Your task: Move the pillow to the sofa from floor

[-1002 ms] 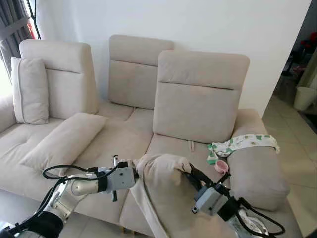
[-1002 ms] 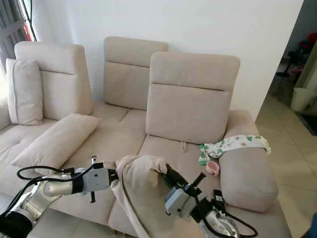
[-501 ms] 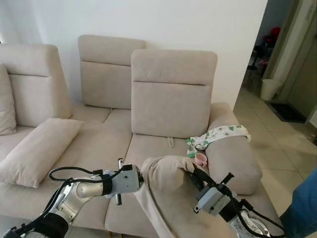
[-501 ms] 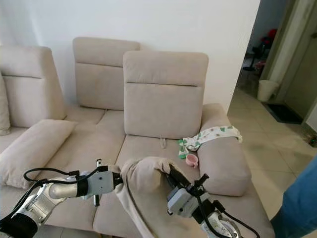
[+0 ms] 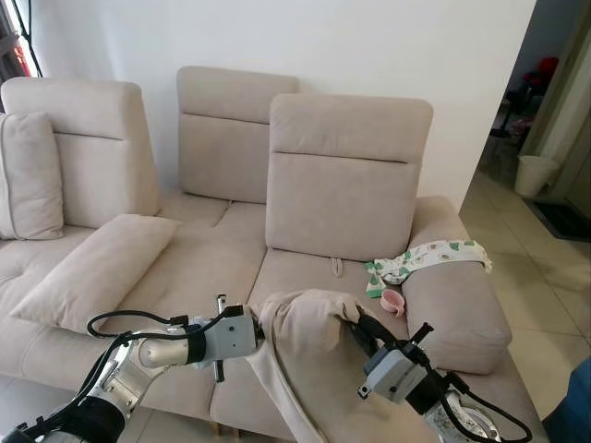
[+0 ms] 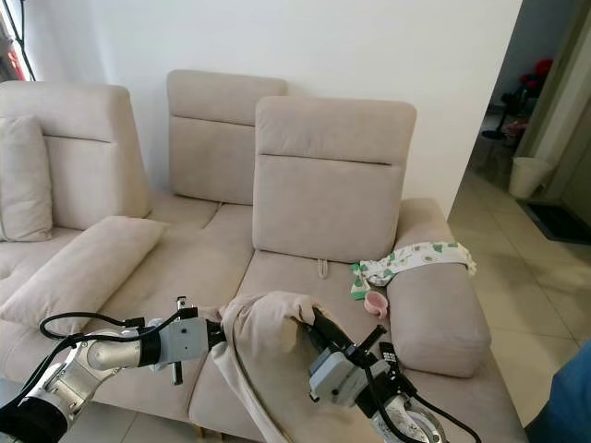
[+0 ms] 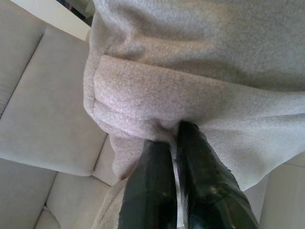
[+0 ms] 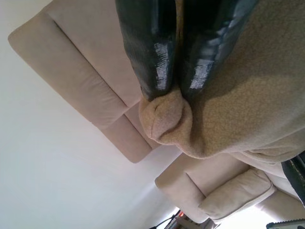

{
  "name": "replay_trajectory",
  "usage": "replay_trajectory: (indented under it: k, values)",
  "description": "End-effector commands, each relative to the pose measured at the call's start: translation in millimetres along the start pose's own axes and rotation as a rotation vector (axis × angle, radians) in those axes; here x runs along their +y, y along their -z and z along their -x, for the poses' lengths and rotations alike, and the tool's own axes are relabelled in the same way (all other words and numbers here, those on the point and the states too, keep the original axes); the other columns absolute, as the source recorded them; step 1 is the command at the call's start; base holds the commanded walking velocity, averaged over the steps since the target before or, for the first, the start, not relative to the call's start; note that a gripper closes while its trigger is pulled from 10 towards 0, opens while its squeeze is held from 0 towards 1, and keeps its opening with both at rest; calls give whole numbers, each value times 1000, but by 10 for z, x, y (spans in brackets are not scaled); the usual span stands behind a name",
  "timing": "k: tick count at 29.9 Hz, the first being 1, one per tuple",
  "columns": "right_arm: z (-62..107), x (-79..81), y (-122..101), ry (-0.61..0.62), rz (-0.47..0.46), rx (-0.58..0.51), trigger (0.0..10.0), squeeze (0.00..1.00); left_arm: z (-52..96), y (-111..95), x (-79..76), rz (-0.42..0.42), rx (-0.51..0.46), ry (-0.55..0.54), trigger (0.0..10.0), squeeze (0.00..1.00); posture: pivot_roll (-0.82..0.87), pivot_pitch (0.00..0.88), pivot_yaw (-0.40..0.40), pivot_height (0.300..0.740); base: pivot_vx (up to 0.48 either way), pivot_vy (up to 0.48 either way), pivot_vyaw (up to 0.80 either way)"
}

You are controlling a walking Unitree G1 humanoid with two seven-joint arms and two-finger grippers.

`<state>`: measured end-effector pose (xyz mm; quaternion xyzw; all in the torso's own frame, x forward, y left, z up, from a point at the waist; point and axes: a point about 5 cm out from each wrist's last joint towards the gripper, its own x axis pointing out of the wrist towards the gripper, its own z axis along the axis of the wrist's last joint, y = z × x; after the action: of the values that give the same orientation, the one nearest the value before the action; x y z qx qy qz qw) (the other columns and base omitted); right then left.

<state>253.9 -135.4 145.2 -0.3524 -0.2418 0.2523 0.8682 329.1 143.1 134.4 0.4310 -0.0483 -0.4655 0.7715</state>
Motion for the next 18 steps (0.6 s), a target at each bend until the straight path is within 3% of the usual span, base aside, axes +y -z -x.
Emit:
replay_trajectory:
  k: [1,18]
  values:
    - [-68,15,-117,-8,5,-69,10000,0,-77,-181,-14,-45,-104,11,10000,0,106,1,1,740,0,0,0]
    - [-85,16,-133,-10,14,-72,10000,0,-81,-204,-23,-54,-118,28,10000,0,105,1,4,740,262,0,0]
